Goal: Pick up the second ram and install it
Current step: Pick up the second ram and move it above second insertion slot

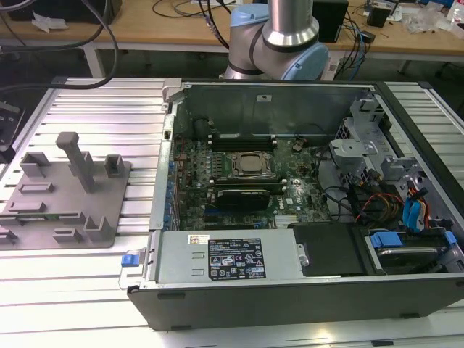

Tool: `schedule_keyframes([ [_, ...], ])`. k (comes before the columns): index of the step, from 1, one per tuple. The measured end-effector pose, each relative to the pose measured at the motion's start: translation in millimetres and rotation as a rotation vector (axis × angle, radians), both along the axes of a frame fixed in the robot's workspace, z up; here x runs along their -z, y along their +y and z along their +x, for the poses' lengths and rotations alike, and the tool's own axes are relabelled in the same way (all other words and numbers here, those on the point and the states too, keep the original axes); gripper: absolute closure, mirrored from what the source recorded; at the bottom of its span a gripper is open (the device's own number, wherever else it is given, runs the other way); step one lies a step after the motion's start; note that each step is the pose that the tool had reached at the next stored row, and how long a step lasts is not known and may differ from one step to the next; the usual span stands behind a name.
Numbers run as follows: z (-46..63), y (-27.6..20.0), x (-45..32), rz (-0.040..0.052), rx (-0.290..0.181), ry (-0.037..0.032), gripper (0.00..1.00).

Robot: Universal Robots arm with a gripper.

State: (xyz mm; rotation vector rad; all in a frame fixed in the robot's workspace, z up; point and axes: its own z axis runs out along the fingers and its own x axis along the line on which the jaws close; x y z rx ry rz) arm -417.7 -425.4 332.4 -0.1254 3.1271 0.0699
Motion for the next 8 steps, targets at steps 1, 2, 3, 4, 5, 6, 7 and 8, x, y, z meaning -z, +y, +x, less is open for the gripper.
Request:
schedule_keyframes([
  [1, 0.0, 0.0, 0.0, -0.0001, -0.028, 0.0001, 0.92],
  [2, 0.0, 0.0, 0.1, 0.0000, -0.071, 0.0000, 0.92],
  [3, 0.0, 0.0, 0.1, 0.0000, -0.117, 0.0001, 0.92],
  [4, 0.0, 0.0, 0.2, 0.0000, -0.174, 0.0000, 0.92],
  [5, 0.0, 0.0, 0.2, 0.0000, -0.225, 0.0000, 0.92],
  [6, 0.0, 0.0, 0.2, -0.0001, -0.265, 0.0001, 0.92],
  [7, 0.0, 0.0, 0.2, -0.0001, -0.285, 0.0000, 0.92],
  [8, 0.0, 0.0, 0.3, -0.0001, -0.304, 0.0000, 0.92],
])
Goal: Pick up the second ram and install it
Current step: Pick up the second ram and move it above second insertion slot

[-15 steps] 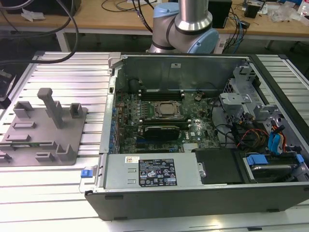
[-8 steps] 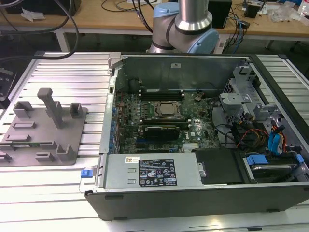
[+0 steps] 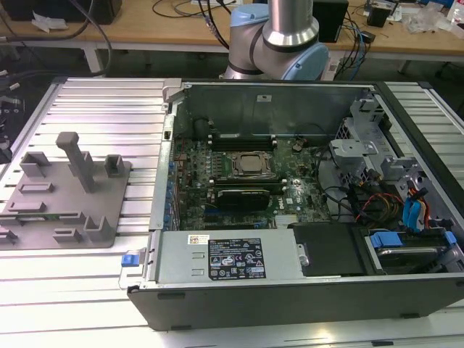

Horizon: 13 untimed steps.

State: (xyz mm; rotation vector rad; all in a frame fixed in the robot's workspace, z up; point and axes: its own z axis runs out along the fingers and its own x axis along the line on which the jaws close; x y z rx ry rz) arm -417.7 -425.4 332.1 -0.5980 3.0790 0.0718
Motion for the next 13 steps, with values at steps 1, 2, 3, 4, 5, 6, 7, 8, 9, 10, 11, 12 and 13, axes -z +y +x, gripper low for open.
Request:
schedule_keyframes([
  [1, 0.0, 0.0, 0.0, 0.0000, -0.022, 0.0001, 0.92],
  [2, 0.0, 0.0, 0.0, 0.0000, -0.043, 0.0000, 0.92],
  [3, 0.0, 0.0, 0.1, 0.0000, -0.071, 0.0000, 0.92],
  [4, 0.0, 0.0, 0.1, 0.0000, -0.101, 0.0000, 0.92],
  [5, 0.0, 0.0, 0.1, 0.0000, -0.157, 0.0001, 0.92],
  [6, 0.0, 0.0, 0.2, 0.0000, -0.198, 0.0000, 0.92],
  [7, 0.0, 0.0, 0.2, 0.0000, -0.227, 0.0000, 0.92],
  [8, 0.0, 0.0, 0.3, 0.0000, -0.264, 0.0000, 0.92],
  [9, 0.0, 0.0, 0.4, 0.0001, -0.304, -0.0001, 0.92],
  [10, 0.0, 0.0, 0.4, 0.0001, -0.349, 0.0000, 0.92],
  [11, 0.0, 0.0, 0.4, 0.0000, -0.401, 0.0000, 0.92],
  [12, 0.0, 0.0, 0.6, 0.0000, -0.442, 0.0000, 0.92],
  [13, 0.0, 0.0, 0.7, 0.0000, -0.470, 0.0000, 0.92],
])
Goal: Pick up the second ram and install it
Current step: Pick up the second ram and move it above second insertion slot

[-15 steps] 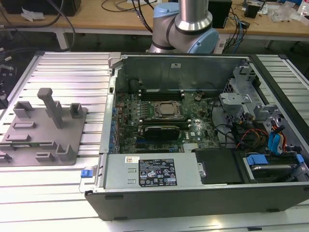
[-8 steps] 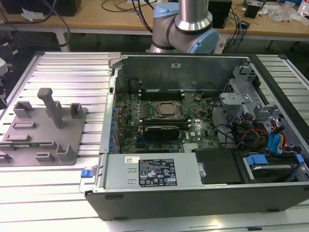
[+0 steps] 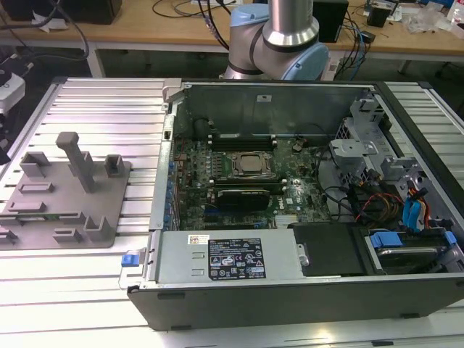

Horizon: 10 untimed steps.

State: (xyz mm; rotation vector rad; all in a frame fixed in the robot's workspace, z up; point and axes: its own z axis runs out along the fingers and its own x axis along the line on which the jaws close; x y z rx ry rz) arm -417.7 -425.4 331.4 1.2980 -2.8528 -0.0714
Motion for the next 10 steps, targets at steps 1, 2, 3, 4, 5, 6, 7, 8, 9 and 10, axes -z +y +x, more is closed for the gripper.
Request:
schedule_keyframes([
  [1, 0.0, 0.0, 0.1, 0.0000, -0.017, 0.0000, 0.92],
  [2, 0.0, 0.0, 0.4, 0.0001, -0.069, 0.0000, 0.92],
  [3, 0.0, 0.0, 0.6, 0.0000, -0.094, 0.0001, 0.92],
  [4, 0.0, 0.0, 0.7, -0.0001, -0.112, 0.0000, 0.92],
  [5, 0.0, 0.0, 0.8, 0.0000, -0.136, 0.0000, 0.92],
  [6, 0.0, 0.0, 0.9, 0.0000, -0.157, 0.0000, 0.92],
  [7, 0.0, 0.0, 1.0, 0.0000, -0.183, 0.0000, 0.92],
  [8, 0.1, -0.1, 1.2, 0.0000, -0.201, 0.0000, 0.92],
  [9, 0.0, 0.0, 1.3, 0.0000, -0.240, 0.0000, 0.92],
  [10, 0.0, 0.0, 1.5, 0.0000, -0.271, 0.0000, 0.92],
])
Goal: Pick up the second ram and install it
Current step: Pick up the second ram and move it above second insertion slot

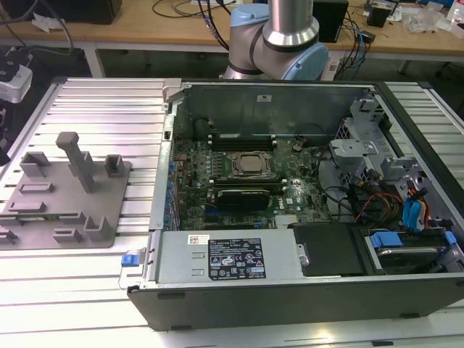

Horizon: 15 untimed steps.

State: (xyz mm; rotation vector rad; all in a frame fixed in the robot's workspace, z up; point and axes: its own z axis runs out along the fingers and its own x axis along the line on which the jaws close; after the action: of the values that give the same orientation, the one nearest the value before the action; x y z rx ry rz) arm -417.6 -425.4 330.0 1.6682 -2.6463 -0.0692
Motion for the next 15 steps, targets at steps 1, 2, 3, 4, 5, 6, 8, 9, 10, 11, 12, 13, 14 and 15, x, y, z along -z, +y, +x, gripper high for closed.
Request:
schedule_keyframes([
  [1, 0.0, 0.0, 0.2, 0.0001, -0.031, 0.0000, 0.92],
  [2, 0.0, 0.0, 0.2, 0.0000, -0.051, 0.0000, 0.92],
  [3, 0.0, 0.0, 0.5, 0.0001, -0.083, -0.0001, 0.92],
  [4, 0.0, 0.0, 0.9, 0.0000, -0.111, 0.0001, 0.92],
  [5, 0.0, 0.1, 1.3, 0.0000, -0.145, 0.0001, 0.92],
  [6, 0.0, 0.0, 2.0, 0.0000, -0.173, 0.0001, 0.92],
  [8, 0.0, 0.0, 5.2, 0.0000, -0.190, 0.0000, 0.92],
  [9, 0.0, 0.0, 6.5, 0.0000, -0.194, -0.0001, 0.92],
  [10, 0.0, 0.0, 9.3, 0.0000, -0.204, -0.0001, 0.92],
  [11, 0.0, 0.0, 12.1, 0.0000, -0.213, 0.0000, 0.92],
  [12, 0.0, 0.0, 14.4, 0.0000, -0.228, 0.0000, 0.92],
  [13, 0.0, 0.0, 15.2, 0.0000, -0.236, 0.0000, 0.92],
  [14, 0.0, 0.0, 16.3, 0.0000, -0.244, 0.0000, 0.92],
  [15, 0.0, 0.0, 18.1, 0.0000, -0.255, 0.0001, 0.92],
])
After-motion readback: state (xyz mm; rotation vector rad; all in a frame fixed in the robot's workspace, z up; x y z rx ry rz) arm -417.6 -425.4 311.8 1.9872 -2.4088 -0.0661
